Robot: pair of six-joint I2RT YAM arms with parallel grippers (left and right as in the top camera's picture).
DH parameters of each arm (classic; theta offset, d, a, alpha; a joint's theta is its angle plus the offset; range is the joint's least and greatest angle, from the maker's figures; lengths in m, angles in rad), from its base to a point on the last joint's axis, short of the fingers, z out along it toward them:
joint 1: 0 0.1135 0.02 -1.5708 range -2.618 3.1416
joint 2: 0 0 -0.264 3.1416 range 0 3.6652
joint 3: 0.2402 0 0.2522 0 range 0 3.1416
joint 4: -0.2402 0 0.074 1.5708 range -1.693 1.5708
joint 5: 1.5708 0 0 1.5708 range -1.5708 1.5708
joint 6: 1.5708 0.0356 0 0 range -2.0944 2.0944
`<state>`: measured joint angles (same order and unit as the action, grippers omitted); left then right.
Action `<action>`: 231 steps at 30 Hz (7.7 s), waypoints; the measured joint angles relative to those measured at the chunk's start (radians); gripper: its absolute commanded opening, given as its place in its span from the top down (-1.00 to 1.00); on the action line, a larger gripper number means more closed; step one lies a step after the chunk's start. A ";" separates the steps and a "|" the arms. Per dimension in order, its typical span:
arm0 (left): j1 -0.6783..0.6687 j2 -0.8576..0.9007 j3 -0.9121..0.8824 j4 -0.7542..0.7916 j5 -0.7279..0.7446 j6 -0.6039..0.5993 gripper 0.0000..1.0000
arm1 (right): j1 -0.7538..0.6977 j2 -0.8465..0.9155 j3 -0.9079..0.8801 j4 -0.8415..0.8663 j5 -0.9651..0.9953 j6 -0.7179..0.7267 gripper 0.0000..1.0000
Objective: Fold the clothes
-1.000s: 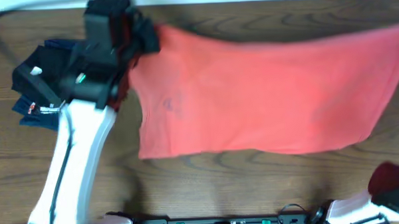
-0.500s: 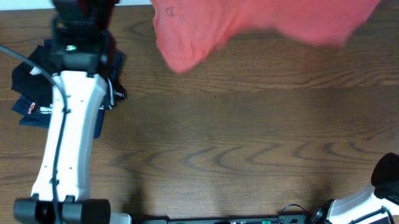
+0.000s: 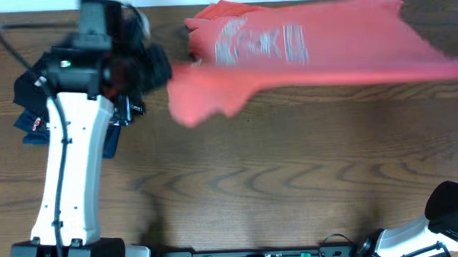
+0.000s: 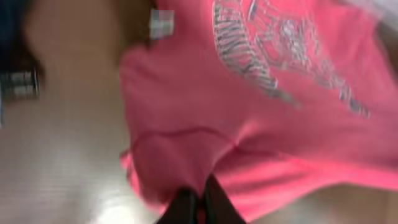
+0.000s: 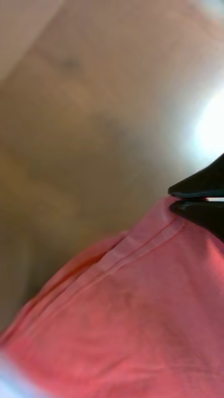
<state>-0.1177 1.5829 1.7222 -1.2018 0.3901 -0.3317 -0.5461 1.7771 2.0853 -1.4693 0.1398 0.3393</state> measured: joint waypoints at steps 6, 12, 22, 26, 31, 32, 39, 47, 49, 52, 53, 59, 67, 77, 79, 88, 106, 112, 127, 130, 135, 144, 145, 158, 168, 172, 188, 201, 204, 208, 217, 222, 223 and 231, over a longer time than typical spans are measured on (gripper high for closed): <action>-0.076 0.000 -0.245 -0.124 0.000 0.023 0.88 | -0.013 0.003 -0.315 -0.037 0.069 -0.009 0.99; -0.122 0.000 -0.515 -0.129 -0.001 0.030 0.88 | -0.027 0.010 -0.584 0.014 0.086 -0.001 0.98; -0.124 -0.061 -0.722 -0.111 -0.034 0.040 0.88 | -0.101 0.011 -0.745 0.063 0.085 0.041 0.98; -0.124 -0.167 -0.724 -0.015 -0.038 0.037 0.88 | -0.105 0.011 -0.745 0.106 0.062 0.044 0.98; -0.124 -0.210 -0.723 0.154 -0.047 0.022 0.88 | -0.100 0.011 -0.745 0.234 -0.032 0.027 0.98; -0.124 -0.209 -0.723 0.188 -0.049 0.017 0.88 | -0.097 0.011 -0.746 0.256 -0.047 0.023 0.98; -0.124 -0.200 -0.723 0.422 -0.054 -0.065 0.88 | -0.069 0.011 -0.746 0.413 -0.101 0.012 0.98; -0.124 -0.183 -0.724 0.602 -0.054 -0.136 0.88 | -0.064 0.011 -0.746 0.494 -0.116 0.011 0.98; -0.124 -0.163 -0.724 0.620 -0.055 -0.142 0.88 | -0.064 0.011 -0.746 0.505 -0.119 0.011 0.97; -0.124 -0.103 -0.724 0.663 -0.058 -0.144 0.88 | -0.064 0.011 -0.746 0.528 -0.122 0.011 0.98; -0.124 -0.078 -0.724 0.679 -0.062 -0.144 0.88 | -0.064 0.011 -0.746 0.533 -0.122 0.011 0.97; -0.124 0.012 -0.724 0.772 -0.091 -0.145 0.88 | -0.048 0.011 -0.763 0.573 -0.122 0.009 0.97; -0.124 0.016 -0.724 0.826 -0.163 -0.167 0.88 | -0.015 0.011 -0.833 0.657 -0.122 0.008 0.98; -0.124 0.016 -0.724 0.851 -0.218 -0.212 0.86 | -0.015 0.011 -0.899 0.768 -0.107 0.008 0.97; -0.124 0.016 -0.724 0.850 -0.219 -0.219 0.86 | -0.016 0.011 -0.904 0.782 -0.106 0.010 0.98; -0.124 0.016 -0.724 0.845 -0.225 -0.222 0.74 | -0.016 0.011 -0.905 0.909 -0.166 0.022 0.48; -0.150 0.016 -0.724 0.720 -0.148 -0.175 -0.08 | -0.015 0.011 -1.044 0.819 -0.203 0.017 0.85; -0.275 0.016 -0.724 0.693 -0.105 -0.053 -0.26 | -0.016 0.000 -1.113 0.904 -0.203 0.017 0.84; -0.490 0.154 -0.724 0.766 -0.098 0.155 -0.13 | -0.016 -0.006 -1.120 0.912 -0.203 0.017 0.84; -0.513 0.190 -0.724 0.772 -0.114 0.172 0.01 | -0.016 -0.006 -1.120 0.912 -0.203 0.017 0.84; -0.517 0.204 -0.724 0.777 -0.178 0.185 0.82 | -0.016 -0.006 -1.120 0.912 -0.203 0.017 0.83; -0.516 0.193 -0.698 0.786 -0.259 0.199 0.88 | -0.015 -0.006 -1.120 0.913 -0.203 0.017 0.83; -0.516 0.188 -0.692 0.794 -0.277 0.199 0.88 | -0.016 -0.006 -1.120 0.913 -0.203 0.017 0.83; -0.474 0.169 -0.670 0.977 -0.463 0.193 0.88 | -0.016 -0.006 -1.120 0.914 -0.203 0.017 0.83; -0.414 0.169 -0.671 1.002 -0.500 0.154 0.02 | -0.016 -0.006 -1.121 0.921 -0.204 0.017 0.83; -0.414 0.169 -0.670 1.002 -0.480 0.144 -0.15 | -0.015 -0.006 -1.121 0.921 -0.204 0.017 0.83; -0.219 0.072 -0.669 0.770 -0.449 0.049 -0.15 | -0.015 -0.006 -1.121 0.912 -0.183 0.015 0.96; -0.137 0.166 -0.747 0.716 -0.449 -0.028 -0.15 | -0.015 -0.006 -1.121 0.907 -0.173 0.015 0.97; -0.129 0.188 -0.752 0.715 -0.442 -0.039 0.11 | -0.015 -0.007 -1.120 0.892 -0.161 0.015 0.97; -0.106 0.188 -0.750 0.682 -0.425 -0.038 0.61 | -0.015 -0.011 -1.120 0.857 -0.118 0.016 0.98; -0.066 0.190 -0.738 0.375 -0.396 -0.103 0.88 | -0.016 -0.015 -1.118 0.767 -0.043 0.034 0.98; -0.065 0.201 -0.751 0.253 -0.389 -0.126 0.88 | -0.040 -0.015 -1.120 0.646 0.019 0.089 0.98; -0.064 0.205 -0.752 0.224 -0.389 -0.131 0.88 | -0.052 -0.015 -1.123 0.630 0.033 0.102 0.98; -0.060 0.202 -0.761 0.105 -0.387 -0.142 0.88 | -0.116 -0.018 -1.134 0.599 0.087 0.145 0.99</action>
<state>-0.1780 1.7851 0.9611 -1.0973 0.0029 -0.4732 -0.6621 1.7596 0.9512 -0.8703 0.2264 0.4847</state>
